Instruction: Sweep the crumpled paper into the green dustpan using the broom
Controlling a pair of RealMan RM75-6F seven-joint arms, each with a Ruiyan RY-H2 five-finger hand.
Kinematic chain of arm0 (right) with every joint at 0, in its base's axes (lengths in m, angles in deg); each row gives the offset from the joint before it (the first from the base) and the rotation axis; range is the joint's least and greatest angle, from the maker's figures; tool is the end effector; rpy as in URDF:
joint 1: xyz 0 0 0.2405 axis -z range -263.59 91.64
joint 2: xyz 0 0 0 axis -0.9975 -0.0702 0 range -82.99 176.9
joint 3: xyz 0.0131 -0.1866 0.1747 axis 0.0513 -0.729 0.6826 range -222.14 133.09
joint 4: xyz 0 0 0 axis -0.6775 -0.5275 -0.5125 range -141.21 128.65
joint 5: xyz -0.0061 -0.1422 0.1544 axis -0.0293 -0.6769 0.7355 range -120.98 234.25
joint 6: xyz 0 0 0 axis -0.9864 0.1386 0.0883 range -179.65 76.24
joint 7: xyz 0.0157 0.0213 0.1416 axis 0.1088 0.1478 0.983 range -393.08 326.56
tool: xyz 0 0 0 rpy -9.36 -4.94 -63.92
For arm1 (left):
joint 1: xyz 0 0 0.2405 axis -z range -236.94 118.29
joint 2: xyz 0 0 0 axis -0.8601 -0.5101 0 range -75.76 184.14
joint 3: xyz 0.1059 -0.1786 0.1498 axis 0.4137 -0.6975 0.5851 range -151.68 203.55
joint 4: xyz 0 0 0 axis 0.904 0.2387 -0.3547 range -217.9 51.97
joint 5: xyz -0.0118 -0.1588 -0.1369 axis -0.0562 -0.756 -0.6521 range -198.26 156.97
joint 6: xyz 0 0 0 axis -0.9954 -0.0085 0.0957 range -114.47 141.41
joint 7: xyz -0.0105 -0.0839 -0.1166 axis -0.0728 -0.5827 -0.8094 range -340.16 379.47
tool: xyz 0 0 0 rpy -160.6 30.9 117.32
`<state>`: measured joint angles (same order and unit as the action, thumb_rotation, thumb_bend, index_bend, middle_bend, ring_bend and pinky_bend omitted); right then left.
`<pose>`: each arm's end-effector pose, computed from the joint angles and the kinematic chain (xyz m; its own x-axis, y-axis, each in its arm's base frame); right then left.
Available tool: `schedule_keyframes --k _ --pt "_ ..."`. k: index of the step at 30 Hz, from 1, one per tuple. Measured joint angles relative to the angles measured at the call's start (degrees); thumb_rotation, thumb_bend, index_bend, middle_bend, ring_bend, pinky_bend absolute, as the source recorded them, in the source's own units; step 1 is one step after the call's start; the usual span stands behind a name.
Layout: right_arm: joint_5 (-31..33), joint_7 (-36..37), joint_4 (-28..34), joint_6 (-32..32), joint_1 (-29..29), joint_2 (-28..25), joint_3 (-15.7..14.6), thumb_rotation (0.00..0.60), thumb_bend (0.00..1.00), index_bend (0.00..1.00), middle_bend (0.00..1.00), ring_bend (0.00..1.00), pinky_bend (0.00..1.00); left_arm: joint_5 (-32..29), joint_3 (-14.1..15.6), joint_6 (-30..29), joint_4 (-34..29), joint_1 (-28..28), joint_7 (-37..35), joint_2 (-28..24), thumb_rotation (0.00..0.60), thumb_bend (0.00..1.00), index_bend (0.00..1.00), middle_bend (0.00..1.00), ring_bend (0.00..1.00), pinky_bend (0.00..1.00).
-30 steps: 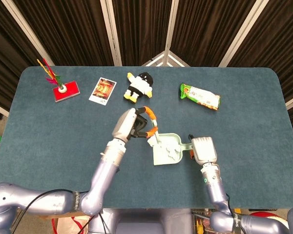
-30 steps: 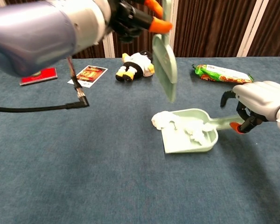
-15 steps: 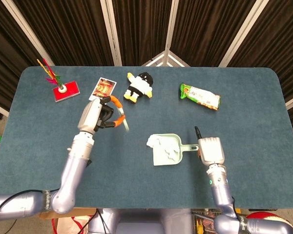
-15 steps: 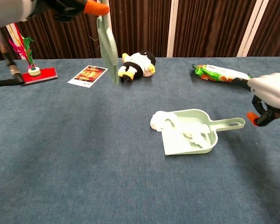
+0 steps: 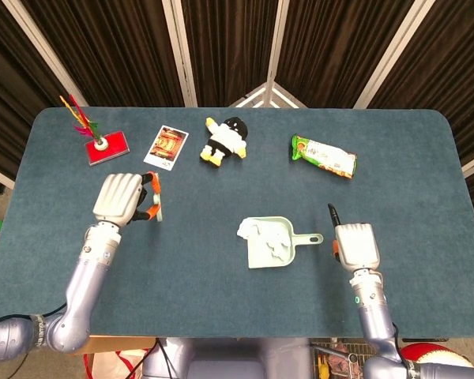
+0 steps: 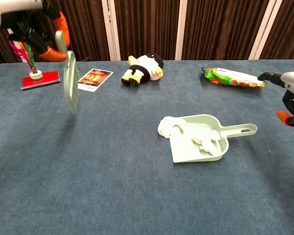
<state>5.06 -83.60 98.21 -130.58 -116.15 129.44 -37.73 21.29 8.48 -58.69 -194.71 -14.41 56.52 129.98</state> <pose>-0.1979 -0.2768 0.0420 0.6362 -0.1894 0.7479 -0.7664 -0.0439 0.6409 -0.0971 0.3362 0.0770 0.3522 0.1368 0.9259 0.9290 -0.1708 -0.3282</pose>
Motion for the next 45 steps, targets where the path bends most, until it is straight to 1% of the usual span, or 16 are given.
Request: schedule_keyframes --k 2,4,6,7,9,14,19,22,23,26,28,31,33,37,40,45 --pt "-0.02 0.24 0.21 0.0 0.18 -0.16 -0.14 0.6 0.5 0.0 0.74 0.69 0.59 -2.68 0.86 0.28 -0.55 0.55 2.87 -0.48 0.6 0.25 0.44 0.57 0.59 0.67" --pt "-0.07 0.41 0.34 0.02 0.26 -0.22 -0.2 0.6 0.5 0.0 0.74 0.69 0.59 -6.14 1.93 0.48 -1.28 1.35 6.02 -0.68 0.6 0.11 0.21 0.31 0.35 0.45" --pt "-0.29 0.62 0.45 -0.01 0.34 -0.33 -0.24 0.6 0.5 0.0 0.73 0.69 0.58 -9.26 2.95 0.47 -2.07 2.18 8.16 -0.44 0.6 0.03 0.06 0.17 0.2 0.3" --pt "-0.42 0.72 0.52 -0.04 0.38 -0.45 -0.25 0.6 0.5 0.0 0.73 0.68 0.58 -10.24 3.22 0.39 -2.43 2.49 8.45 -0.12 0.6 0.01 0.02 0.12 0.14 0.24" --pt "-0.73 1.07 0.66 -0.26 0.58 -0.88 -0.25 0.6 0.5 0.0 0.72 0.67 0.56 -10.81 3.05 -0.1 -2.89 2.59 7.53 0.53 0.6 0.0 0.0 0.07 0.07 0.16" --pt "-1.93 3.23 1.69 -0.46 1.42 -2.75 -0.36 0.6 0.5 0.0 0.68 0.63 0.49 -5.39 2.17 -1.81 -3.93 1.02 1.02 0.95 0.6 0.0 0.0 0.04 0.03 0.12" --pt "-4.84 6.05 2.89 -0.55 2.62 -4.92 -1.33 0.6 0.5 0.0 0.53 0.49 0.35 1.99 3.11 -4.01 -7.25 -3.15 -5.31 -1.05 0.6 0.0 0.0 0.04 0.03 0.12" --pt "-7.31 8.68 3.44 -0.74 3.88 -6.85 -2.45 0.6 0.5 0.0 0.4 0.33 0.23 6.0 5.42 -5.13 -8.94 -6.02 -7.34 -3.33 0.6 0.0 0.0 0.04 0.02 0.1" --pt "-8.25 9.99 3.61 -0.84 4.51 -7.73 -2.97 0.6 0.5 0.0 0.37 0.29 0.21 7.36 6.36 -5.51 -9.29 -6.97 -7.89 -4.04 0.6 0.0 0.0 0.03 0.02 0.09" --pt "-11.04 14.0 3.8 -1.24 6.37 -10.09 -4.39 0.6 0.5 0.0 0.19 0.12 0.13 12.69 10.02 -6.83 -9.94 -10.33 -9.84 -6.32 0.6 0.0 0.0 0.01 0.0 0.03" --pt "-12.99 16.78 3.67 -1.68 7.61 -11.39 -5.25 0.6 0.44 0.0 0.06 0.02 0.08 17.13 13.04 -7.9 -9.9 -12.98 -11.37 -7.83 0.6 0.0 0.0 0.0 0.0 0.0" --pt "-16.34 21.76 3.07 -2.71 9.88 -13.32 -6.7 0.6 0.32 0.0 0.0 0.0 0.02 24.02 17.58 -9.69 -8.91 -17.04 -14.03 -9.62 0.6 0.0 0.0 0.0 0.0 0.0" --pt "-18.21 25.16 2.79 -3.63 11.77 -14.8 -7.9 0.6 0.28 0.0 0.0 0.0 0.0 28.74 21.11 -11.37 -7.41 -20.18 -16.21 -10.53 0.6 0.0 0.0 0.0 0.0 0.0" --pt "-23.1 30.6 2.28 -6.21 15.25 -17.33 -10.3 0.6 0.27 0.0 0.0 0.0 0.0 37.4 26.94 -15.35 -2.48 -26.21 -20.84 -11.16 0.6 0.0 0.0 0.0 0.0 0.0" --pt "-28.22 34.26 0.34 -9.62 18.37 -18.26 -12.25 0.6 0.27 0.0 0.0 0.0 0.0 42.56 29.19 -18.46 2.77 -30.1 -23.34 -11.13 0.6 0.0 0.0 0.0 0.0 0.0" --pt "-35.62 41.18 -6.51 -16.98 23.36 -18.66 -14.31 0.6 0.26 0.0 0.0 0.0 0.0 45.54 30.64 -22.06 11.09 -35.26 -25.16 -10.91 0.6 0.0 0.0 0.0 0.0 0.0"
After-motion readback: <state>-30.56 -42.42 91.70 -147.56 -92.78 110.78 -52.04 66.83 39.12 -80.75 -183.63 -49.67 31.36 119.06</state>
